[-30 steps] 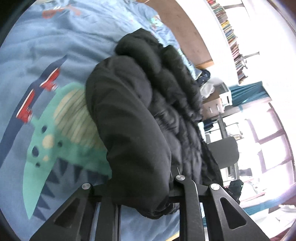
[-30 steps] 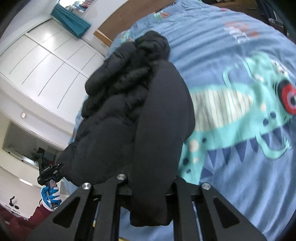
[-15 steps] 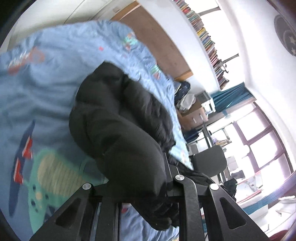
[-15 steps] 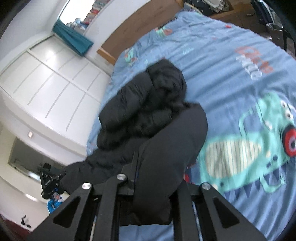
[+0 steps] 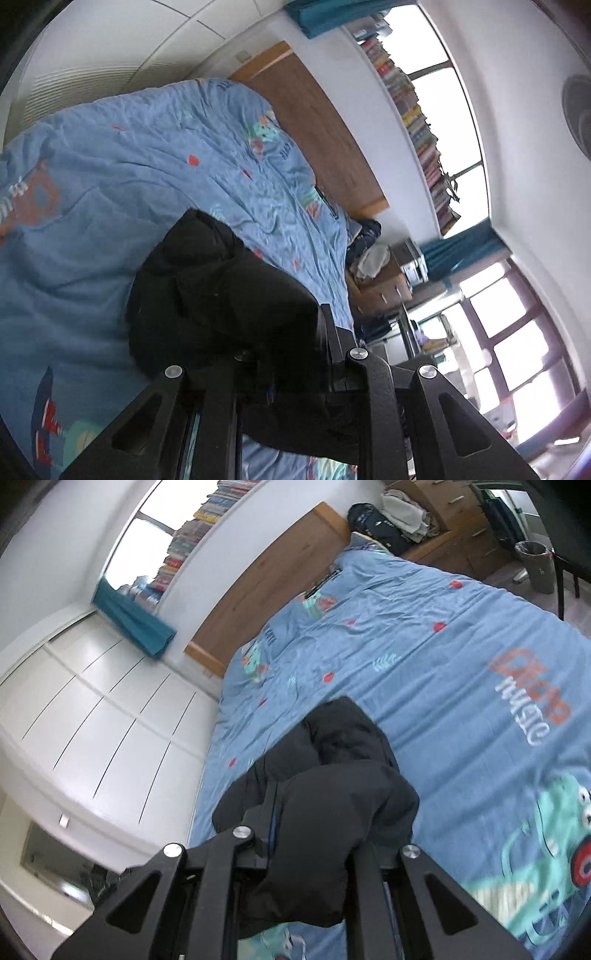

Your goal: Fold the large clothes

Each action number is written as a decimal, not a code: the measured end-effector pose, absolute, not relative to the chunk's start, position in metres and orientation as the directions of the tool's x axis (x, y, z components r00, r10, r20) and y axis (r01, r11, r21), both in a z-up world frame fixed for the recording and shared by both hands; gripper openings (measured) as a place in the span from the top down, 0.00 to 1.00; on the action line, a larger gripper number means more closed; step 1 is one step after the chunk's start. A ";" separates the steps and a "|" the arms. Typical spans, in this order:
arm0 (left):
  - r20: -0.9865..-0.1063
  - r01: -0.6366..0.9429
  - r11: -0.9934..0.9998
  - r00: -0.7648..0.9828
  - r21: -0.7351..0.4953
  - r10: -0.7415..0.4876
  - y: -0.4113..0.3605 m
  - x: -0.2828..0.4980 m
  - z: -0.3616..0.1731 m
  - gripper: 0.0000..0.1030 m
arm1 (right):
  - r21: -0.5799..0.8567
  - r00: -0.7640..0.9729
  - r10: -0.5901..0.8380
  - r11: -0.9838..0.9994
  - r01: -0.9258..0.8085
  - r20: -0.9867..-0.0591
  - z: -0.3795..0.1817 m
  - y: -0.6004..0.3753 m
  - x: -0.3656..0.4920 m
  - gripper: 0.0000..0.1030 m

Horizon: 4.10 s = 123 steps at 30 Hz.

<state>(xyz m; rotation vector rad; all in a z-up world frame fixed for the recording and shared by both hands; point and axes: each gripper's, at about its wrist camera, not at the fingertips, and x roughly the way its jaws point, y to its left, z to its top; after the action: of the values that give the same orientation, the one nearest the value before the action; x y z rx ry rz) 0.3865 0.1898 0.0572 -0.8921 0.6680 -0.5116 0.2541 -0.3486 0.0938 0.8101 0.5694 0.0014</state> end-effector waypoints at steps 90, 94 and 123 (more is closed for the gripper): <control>-0.776 0.248 0.911 0.478 -0.330 -0.411 -0.017 0.594 -0.003 0.22 | 0.317 0.566 0.203 0.942 0.111 -0.799 0.010 -0.196 0.562 0.15; -0.799 0.245 0.928 0.476 -0.281 -0.368 -0.036 0.625 -0.022 0.21 | 0.270 0.543 0.159 0.954 0.131 -0.825 -0.012 -0.201 0.584 0.15; -0.912 0.160 0.973 0.349 -0.167 -0.213 -0.068 0.763 -0.078 0.03 | 0.205 0.458 0.095 0.959 0.197 -0.884 -0.076 -0.243 0.719 0.13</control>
<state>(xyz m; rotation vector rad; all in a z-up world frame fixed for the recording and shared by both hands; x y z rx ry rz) 0.7633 -0.0682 -0.0781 -0.0513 1.1898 -0.2418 0.7187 -0.2425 -0.0764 0.2970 1.0973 -0.0638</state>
